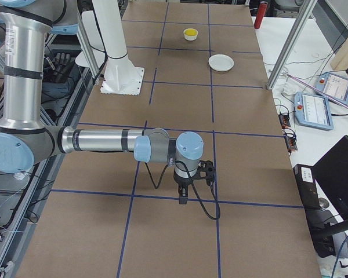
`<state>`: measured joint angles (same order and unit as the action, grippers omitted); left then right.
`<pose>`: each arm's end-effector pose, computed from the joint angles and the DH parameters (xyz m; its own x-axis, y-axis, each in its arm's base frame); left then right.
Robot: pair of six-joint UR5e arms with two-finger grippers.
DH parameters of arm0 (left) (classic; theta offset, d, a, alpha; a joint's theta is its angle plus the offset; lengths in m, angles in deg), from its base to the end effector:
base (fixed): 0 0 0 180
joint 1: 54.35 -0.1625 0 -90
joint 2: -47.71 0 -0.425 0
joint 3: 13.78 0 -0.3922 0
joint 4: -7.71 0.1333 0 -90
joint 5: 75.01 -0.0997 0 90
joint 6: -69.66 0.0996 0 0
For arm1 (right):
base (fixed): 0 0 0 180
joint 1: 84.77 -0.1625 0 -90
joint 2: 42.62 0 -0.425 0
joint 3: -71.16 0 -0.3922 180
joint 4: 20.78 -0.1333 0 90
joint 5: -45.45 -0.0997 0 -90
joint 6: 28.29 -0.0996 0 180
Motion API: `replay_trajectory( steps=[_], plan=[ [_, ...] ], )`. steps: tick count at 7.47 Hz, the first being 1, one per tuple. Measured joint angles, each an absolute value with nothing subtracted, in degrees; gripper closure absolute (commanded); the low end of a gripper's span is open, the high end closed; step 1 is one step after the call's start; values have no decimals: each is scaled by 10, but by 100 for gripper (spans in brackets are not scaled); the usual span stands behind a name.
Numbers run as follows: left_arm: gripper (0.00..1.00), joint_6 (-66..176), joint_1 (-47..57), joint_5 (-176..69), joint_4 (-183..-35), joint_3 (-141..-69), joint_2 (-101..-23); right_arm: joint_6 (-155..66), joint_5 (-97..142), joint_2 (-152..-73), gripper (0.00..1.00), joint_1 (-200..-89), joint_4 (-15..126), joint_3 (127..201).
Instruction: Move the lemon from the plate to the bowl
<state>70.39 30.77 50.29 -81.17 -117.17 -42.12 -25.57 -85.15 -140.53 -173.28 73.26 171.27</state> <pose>-0.0334 -0.4997 0.5564 0.8017 0.2025 -0.5623 -0.0934 0.9717 0.2168 0.0573 -0.4323 0.6472 0.7575 -0.0463 0.6512 0.0620 0.9981 -0.0012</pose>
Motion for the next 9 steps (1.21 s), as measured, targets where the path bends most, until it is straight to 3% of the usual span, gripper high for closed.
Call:
replay_trajectory(
  steps=[1,4,9],
  plan=[
    [1,762,372,516,-792,-1148,-420,-256,-852,-1405,0,-1733,733,1713],
    [0,783,440,640,-779,-1088,-402,-256,-852,-1405,0,-1733,733,1713],
    [0,740,409,564,-785,-1112,-377,-256,-852,-1405,0,-1733,733,1713]
  ],
)
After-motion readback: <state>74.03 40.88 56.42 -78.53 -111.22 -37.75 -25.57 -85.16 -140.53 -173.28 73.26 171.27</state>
